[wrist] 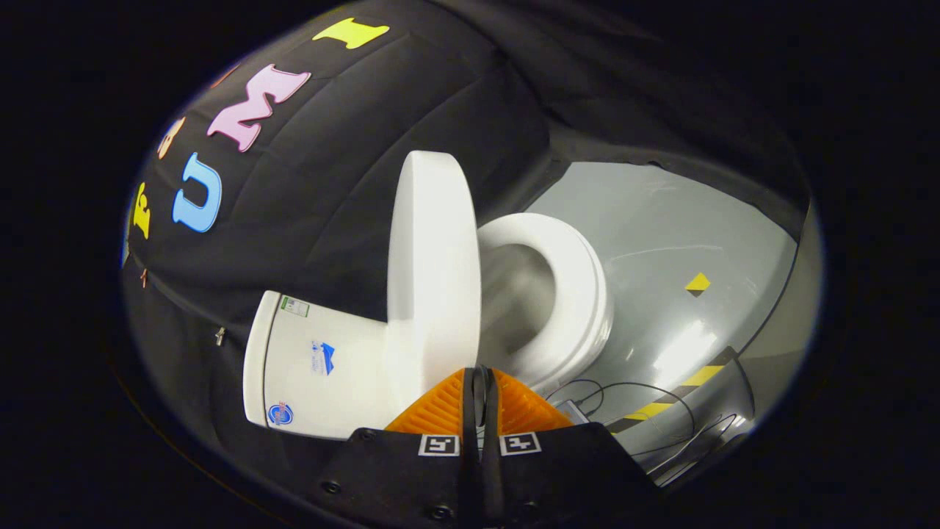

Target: Open the toilet lid.

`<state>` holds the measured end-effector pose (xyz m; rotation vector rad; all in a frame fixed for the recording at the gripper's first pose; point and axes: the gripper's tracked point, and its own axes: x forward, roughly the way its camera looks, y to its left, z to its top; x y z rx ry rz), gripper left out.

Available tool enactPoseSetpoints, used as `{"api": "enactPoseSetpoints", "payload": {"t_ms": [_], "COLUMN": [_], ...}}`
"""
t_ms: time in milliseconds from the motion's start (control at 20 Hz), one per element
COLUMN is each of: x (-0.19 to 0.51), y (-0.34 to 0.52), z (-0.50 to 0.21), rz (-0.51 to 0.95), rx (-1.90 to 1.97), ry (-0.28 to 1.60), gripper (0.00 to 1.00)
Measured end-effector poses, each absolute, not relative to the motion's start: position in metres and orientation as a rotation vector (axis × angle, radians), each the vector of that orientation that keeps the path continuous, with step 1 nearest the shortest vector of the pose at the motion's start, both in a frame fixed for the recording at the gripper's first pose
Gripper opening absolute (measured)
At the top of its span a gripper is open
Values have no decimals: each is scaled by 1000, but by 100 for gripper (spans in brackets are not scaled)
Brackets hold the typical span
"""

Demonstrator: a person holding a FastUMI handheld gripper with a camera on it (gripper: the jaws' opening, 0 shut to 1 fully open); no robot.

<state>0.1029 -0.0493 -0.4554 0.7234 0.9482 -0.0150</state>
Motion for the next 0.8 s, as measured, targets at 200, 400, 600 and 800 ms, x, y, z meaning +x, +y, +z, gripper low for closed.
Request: {"api": "enactPoseSetpoints", "payload": {"t_ms": [200, 400, 600, 800], "x": [103, 105, 105, 105], "y": [-31, -7, 14, 43], "z": [-428, -402, -383, -362], "rz": [-76, -126, -161, -164], "rx": [521, 487, 409, 286], "ry": [942, 921, 885, 838], "gripper": [5, 6, 6, 5]}}
